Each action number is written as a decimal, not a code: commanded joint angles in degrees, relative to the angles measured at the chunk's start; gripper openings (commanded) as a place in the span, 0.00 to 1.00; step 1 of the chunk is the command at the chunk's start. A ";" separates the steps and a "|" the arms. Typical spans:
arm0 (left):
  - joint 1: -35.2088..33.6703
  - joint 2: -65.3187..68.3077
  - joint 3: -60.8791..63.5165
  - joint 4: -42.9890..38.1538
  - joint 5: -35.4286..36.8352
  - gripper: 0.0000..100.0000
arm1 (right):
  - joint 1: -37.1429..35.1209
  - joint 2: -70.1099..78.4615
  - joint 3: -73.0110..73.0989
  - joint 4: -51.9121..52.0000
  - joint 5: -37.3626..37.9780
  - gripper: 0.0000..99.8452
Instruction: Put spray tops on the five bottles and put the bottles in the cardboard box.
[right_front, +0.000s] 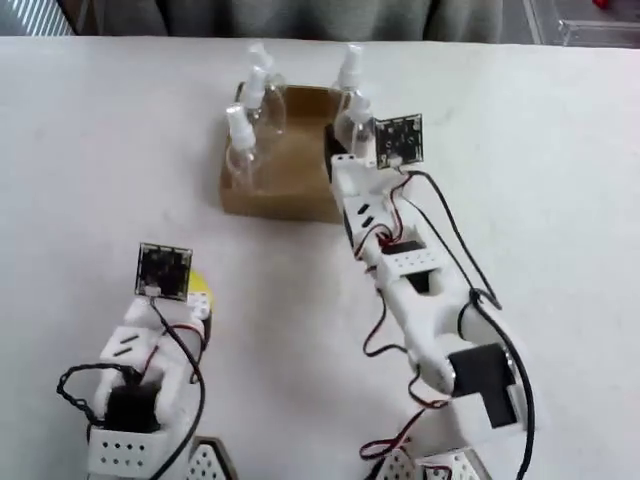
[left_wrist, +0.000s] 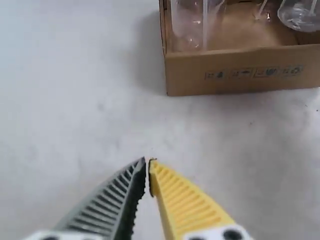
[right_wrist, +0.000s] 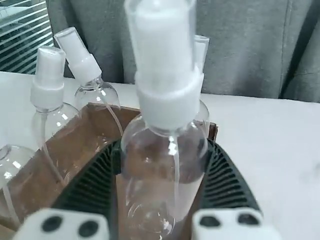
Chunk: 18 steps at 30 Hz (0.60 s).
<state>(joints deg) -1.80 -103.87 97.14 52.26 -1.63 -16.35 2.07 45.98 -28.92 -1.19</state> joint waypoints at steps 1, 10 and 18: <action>-0.66 -0.57 -0.18 0.18 -0.44 0.02 | 0.31 1.63 -4.48 -1.71 0.26 0.01; -0.66 -0.57 -0.18 0.18 -0.53 0.02 | 0.31 9.45 -8.62 -2.07 0.26 0.01; -0.66 -0.57 -0.18 0.18 -0.53 0.02 | 0.31 13.05 -8.79 -6.11 0.79 0.01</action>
<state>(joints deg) -1.80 -103.87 97.14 52.26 -1.63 -16.35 15.78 40.18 -33.49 -1.19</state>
